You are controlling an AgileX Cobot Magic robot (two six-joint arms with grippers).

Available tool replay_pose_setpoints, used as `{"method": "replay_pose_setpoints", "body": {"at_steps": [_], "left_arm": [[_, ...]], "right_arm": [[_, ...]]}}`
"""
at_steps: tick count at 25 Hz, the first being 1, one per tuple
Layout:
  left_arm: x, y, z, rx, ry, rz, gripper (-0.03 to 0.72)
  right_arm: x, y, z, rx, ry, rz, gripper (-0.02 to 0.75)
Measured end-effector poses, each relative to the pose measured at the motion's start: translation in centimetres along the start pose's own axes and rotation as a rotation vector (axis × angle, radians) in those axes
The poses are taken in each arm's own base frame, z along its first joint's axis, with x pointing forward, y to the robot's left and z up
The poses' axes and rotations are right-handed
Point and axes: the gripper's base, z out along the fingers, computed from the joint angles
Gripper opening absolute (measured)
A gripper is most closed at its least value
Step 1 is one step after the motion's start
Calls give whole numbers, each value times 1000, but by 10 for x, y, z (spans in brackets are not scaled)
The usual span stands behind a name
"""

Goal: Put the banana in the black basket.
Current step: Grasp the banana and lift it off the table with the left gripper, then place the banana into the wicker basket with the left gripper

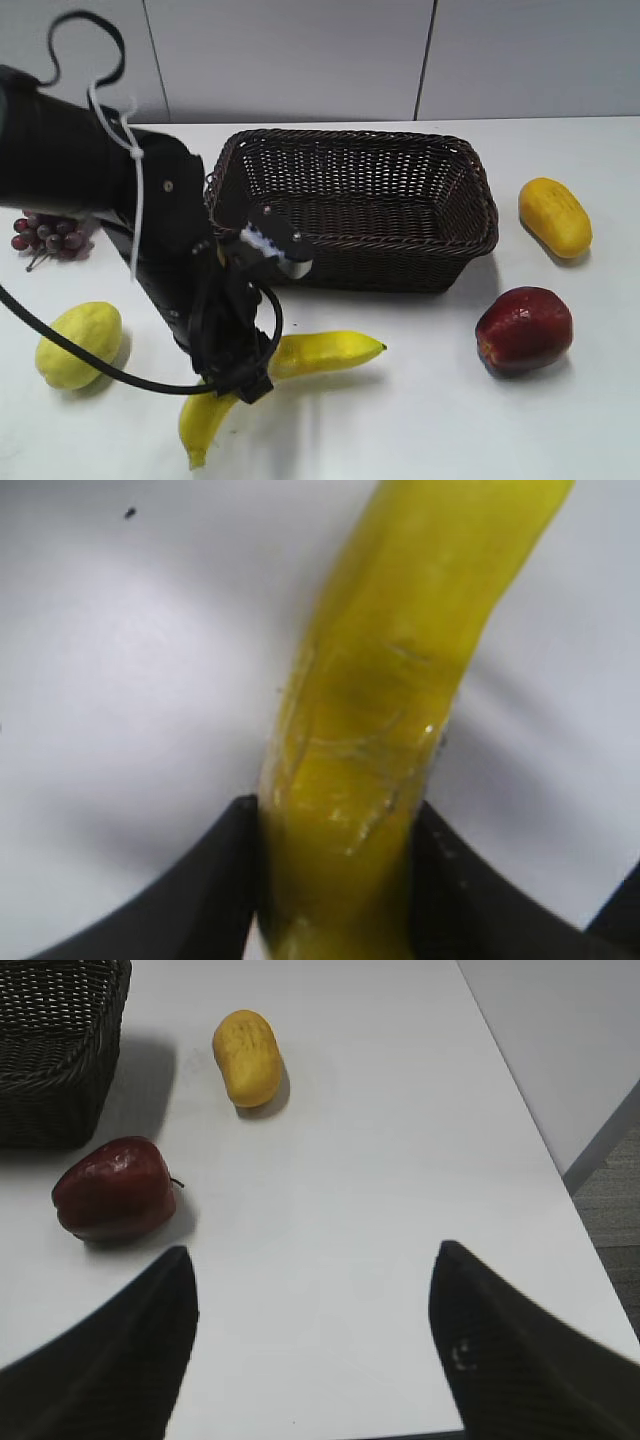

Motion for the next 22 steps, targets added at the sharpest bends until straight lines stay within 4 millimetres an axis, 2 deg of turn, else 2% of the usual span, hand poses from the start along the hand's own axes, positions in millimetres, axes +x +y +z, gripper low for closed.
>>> {"method": "replay_pose_setpoints", "body": {"at_steps": [4,7,10,12,15,18,22], "left_arm": [[-13,-1,-56,-141,-69,178,318],[-33,5,-97,-311,-154,308,318],[-57,13,-125,-490,-258,424,318],[-74,18,-135,-592,-348,498,318],[-97,22,-132,-684,-478,600,318],[-111,28,-109,-692,-533,650,318],[-117,37,-73,-661,-489,663,318]], "right_arm": [[0,0,0,0,0,0,551],[0,0,0,0,0,0,551],[0,0,0,0,0,0,551],[0,0,0,0,0,0,551],[0,0,0,0,0,0,551],[0,0,0,0,0,0,551],[0,0,0,0,0,0,551]]}}
